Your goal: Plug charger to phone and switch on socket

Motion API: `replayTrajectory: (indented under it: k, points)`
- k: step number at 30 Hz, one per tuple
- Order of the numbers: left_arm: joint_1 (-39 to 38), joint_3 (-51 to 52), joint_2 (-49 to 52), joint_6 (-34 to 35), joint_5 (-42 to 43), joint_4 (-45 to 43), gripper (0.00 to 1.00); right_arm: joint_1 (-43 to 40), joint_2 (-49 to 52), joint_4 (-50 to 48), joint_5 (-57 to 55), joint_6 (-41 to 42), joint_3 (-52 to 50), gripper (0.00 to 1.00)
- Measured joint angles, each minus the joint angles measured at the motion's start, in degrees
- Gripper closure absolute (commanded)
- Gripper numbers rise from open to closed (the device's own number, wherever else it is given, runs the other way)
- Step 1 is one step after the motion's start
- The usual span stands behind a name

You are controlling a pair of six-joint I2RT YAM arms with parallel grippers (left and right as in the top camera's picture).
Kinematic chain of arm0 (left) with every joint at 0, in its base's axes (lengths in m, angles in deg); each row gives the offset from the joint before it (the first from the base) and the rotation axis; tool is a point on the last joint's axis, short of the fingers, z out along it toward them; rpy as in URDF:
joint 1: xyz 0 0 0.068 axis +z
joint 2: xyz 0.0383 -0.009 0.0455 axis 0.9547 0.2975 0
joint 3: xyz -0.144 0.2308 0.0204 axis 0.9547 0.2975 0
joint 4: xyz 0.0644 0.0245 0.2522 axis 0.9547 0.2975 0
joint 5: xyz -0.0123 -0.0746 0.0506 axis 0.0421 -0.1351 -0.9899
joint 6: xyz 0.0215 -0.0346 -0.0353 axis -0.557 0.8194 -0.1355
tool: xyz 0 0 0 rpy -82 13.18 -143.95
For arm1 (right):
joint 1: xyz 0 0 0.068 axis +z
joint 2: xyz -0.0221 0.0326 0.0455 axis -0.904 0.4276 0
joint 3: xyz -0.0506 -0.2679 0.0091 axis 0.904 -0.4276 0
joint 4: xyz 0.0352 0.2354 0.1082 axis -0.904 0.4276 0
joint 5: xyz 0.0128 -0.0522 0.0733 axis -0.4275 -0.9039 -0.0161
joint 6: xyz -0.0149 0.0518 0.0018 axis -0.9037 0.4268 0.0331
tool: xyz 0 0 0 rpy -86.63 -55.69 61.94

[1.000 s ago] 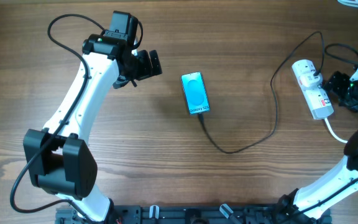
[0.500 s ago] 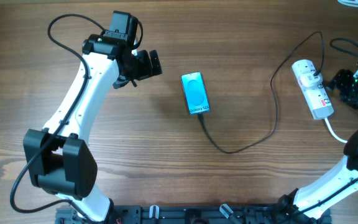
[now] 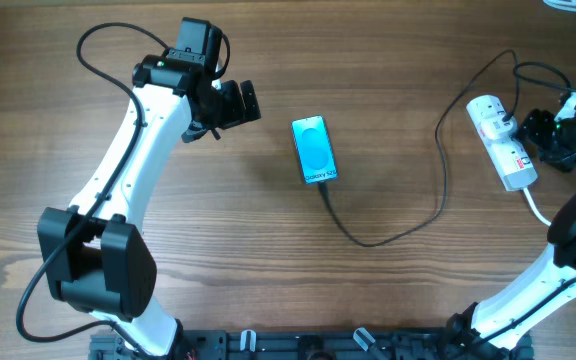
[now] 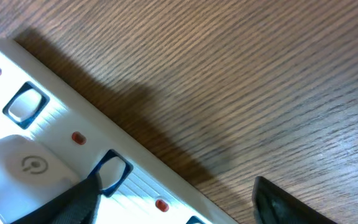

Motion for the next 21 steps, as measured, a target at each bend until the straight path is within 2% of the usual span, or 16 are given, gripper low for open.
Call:
replayTrajectory:
  k: [14, 17, 18, 21]
  points:
    - [0.0, 0.0, 0.0, 0.0, 0.0, 0.0, 0.0, -0.09, 0.0, -0.09, -0.52, 0.09, -0.02, 0.1]
    - [0.0, 0.0, 0.0, 0.0, 0.0, 0.0, 0.0, -0.13, -0.07, -0.98, -0.39, 0.09, -0.59, 0.06]
    - [0.0, 0.0, 0.0, 0.0, 0.0, 0.0, 0.0, -0.17, -0.17, -1.79, -0.28, 0.09, -1.01, 0.0]
    - [0.0, 0.0, 0.0, 0.0, 0.0, 0.0, 0.0, -0.26, -0.22, -5.07, -0.94, 0.13, -1.97, 0.0]
